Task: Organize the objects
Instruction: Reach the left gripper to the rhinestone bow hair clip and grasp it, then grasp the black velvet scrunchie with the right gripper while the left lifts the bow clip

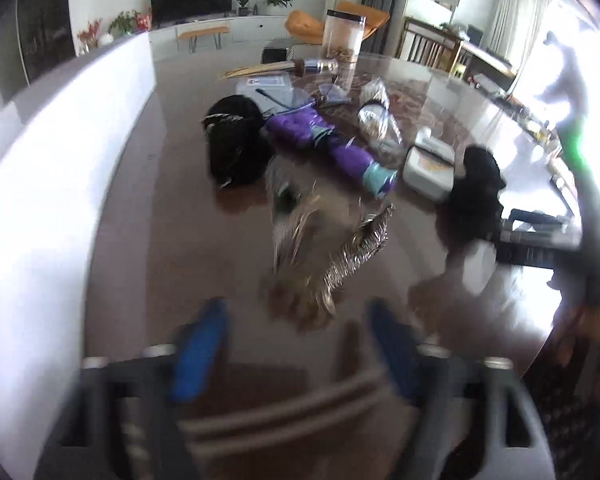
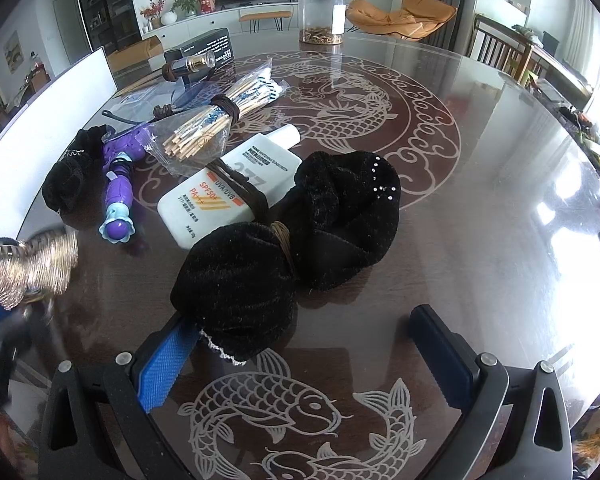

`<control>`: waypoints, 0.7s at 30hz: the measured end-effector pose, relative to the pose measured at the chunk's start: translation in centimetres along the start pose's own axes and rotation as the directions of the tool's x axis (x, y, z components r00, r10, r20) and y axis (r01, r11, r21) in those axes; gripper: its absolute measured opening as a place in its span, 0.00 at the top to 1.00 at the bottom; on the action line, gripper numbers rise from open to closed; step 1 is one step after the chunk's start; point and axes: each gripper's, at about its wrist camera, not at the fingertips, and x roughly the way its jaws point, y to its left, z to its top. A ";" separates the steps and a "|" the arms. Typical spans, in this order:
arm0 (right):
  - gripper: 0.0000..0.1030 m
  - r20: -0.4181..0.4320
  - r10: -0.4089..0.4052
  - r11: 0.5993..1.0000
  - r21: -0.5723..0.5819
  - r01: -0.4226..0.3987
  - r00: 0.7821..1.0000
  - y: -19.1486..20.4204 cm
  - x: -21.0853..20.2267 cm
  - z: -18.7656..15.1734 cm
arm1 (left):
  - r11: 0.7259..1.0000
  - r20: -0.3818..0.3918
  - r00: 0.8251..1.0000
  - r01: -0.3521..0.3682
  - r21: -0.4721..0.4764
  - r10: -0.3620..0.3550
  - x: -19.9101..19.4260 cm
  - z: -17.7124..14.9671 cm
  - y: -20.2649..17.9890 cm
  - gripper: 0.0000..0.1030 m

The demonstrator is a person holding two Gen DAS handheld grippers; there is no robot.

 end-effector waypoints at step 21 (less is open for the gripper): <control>0.00 0.105 0.266 0.924 0.256 -0.284 0.958 -4.5 -2.9 0.8 | 1.000 0.101 0.995 0.008 0.027 -0.010 0.6 2.4 -1.6 0.69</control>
